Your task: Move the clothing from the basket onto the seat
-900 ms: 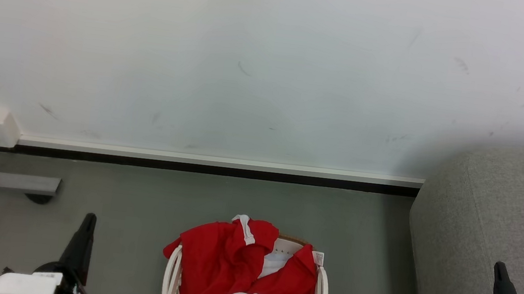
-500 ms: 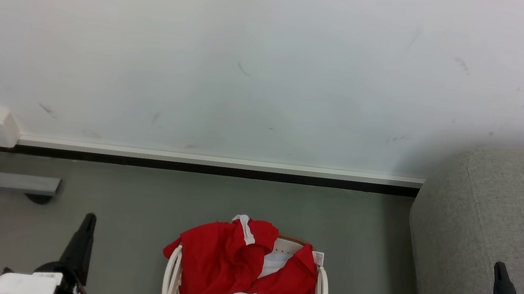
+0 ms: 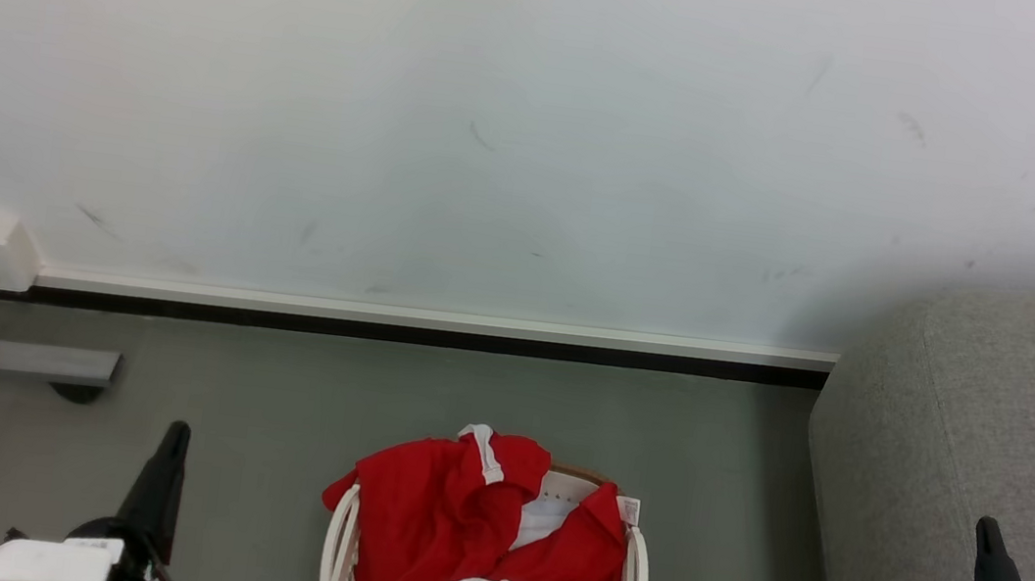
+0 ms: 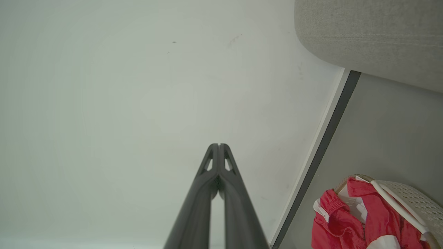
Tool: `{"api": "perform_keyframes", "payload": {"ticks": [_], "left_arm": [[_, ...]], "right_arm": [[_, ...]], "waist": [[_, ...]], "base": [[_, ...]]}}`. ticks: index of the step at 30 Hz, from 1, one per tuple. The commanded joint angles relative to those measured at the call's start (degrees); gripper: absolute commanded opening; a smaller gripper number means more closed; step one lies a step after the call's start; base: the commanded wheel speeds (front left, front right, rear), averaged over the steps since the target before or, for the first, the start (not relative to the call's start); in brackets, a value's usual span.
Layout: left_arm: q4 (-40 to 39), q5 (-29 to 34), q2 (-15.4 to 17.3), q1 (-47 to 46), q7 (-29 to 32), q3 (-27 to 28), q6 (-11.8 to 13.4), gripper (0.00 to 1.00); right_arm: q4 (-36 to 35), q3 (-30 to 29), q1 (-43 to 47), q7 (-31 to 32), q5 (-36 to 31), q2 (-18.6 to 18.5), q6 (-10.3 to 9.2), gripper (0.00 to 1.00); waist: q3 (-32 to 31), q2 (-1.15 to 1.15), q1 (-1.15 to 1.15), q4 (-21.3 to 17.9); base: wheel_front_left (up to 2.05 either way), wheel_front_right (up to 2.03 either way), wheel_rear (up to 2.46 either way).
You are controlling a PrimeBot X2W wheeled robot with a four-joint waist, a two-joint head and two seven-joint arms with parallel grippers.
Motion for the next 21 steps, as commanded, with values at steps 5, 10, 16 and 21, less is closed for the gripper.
{"api": "perform_keyframes", "payload": {"ticks": [5,10,16,21], "left_arm": [[-0.18,-0.85,0.4,-0.41,0.19,0.09,-0.1,0.0],[-0.18,-0.85,0.4,-0.41,0.19,0.09,-0.1,0.0],[-0.18,-0.85,0.4,-0.41,0.19,0.09,-0.1,0.0],[-0.18,-0.85,0.4,-0.42,0.19,0.09,-0.1,0.0]], "right_arm": [[-0.2,-0.2,-0.69,0.11,0.09,-0.39,-0.13,0.0],[-0.2,-0.2,-0.7,0.11,0.09,-0.39,-0.13,0.0],[-0.2,-0.2,-0.7,0.11,0.09,-0.39,-0.13,0.0],[-0.2,-0.2,-0.7,0.11,0.08,-0.39,-0.13,0.0]], "waist": [[0.0,0.0,0.0,0.0],[0.0,0.0,0.0,0.0],[0.0,0.0,0.0,0.0],[0.0,0.0,0.0,0.0]], "base": [[0.0,0.0,0.0],[0.0,0.0,0.0],[0.0,0.0,0.0],[0.0,0.0,0.0]]}}
